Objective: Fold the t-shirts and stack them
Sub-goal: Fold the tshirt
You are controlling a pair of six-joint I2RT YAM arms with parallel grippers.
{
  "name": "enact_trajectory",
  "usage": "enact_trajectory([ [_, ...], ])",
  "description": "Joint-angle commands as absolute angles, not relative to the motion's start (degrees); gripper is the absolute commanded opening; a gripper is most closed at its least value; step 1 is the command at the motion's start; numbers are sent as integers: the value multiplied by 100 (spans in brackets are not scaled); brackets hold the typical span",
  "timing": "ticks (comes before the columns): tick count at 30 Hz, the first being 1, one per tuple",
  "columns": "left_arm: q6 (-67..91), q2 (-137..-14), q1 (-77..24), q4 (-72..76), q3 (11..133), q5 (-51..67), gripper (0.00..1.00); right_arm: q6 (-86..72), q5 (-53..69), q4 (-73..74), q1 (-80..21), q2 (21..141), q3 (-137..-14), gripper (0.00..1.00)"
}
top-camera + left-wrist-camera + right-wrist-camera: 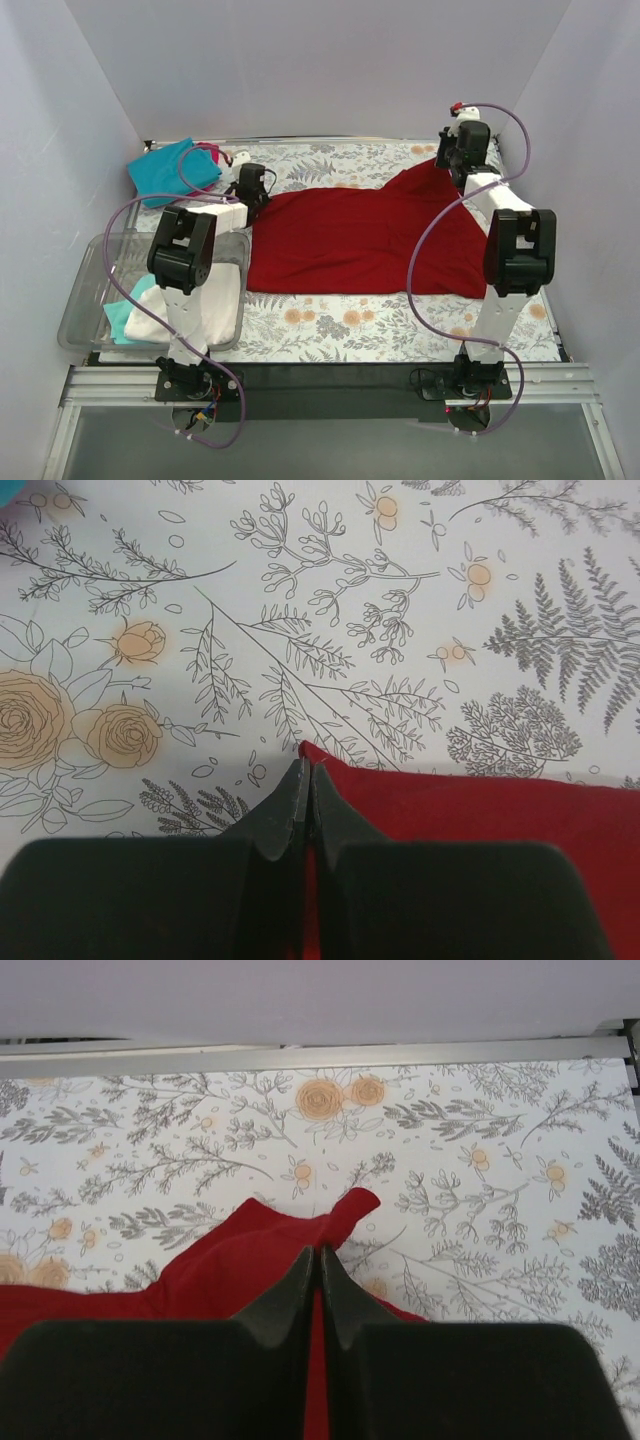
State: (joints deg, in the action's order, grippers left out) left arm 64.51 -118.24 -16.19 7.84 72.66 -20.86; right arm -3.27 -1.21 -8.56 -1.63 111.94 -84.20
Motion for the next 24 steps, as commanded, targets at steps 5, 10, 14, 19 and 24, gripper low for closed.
enact_trajectory([
  [5,6416,-11092,-1600,1371,6856,-1960,0,-404,-158,-1345,-167,10363,-7349,1],
  [10,6381,-10767,-1635,1617,6434,-1925,0,-474,-62,-1371,-167,9670,-6576,1],
  [14,6363,-10495,-1670,1635,6206,-1925,0,-483,-44,-1371,-184,9159,-6074,1],
  [19,6363,-10152,-1749,1626,5784,-1978,0,-466,-123,-1362,-185,8360,-5415,1],
  [24,6346,-9765,-1828,1556,5388,-2021,0,-475,-202,-1275,-193,7569,-4748,1],
])
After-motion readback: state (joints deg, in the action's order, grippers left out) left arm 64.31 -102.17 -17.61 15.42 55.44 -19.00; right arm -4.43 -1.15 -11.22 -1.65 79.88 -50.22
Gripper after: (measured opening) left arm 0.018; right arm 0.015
